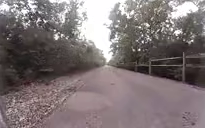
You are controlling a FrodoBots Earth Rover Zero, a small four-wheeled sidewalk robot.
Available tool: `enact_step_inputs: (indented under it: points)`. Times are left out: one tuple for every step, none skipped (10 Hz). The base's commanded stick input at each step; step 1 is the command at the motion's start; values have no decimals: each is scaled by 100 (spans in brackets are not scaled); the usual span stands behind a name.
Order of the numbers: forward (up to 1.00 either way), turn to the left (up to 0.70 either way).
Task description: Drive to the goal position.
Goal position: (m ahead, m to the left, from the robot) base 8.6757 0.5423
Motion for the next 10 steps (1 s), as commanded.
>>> enact_step_inputs:
  points:
    - [70,0]
    - [70,0]
    - [70,0]
    - [70,0]
    - [70,0]
    - [70,0]
    - [70,0]
    - [70,0]
    - [70,0]
    - [70,0]
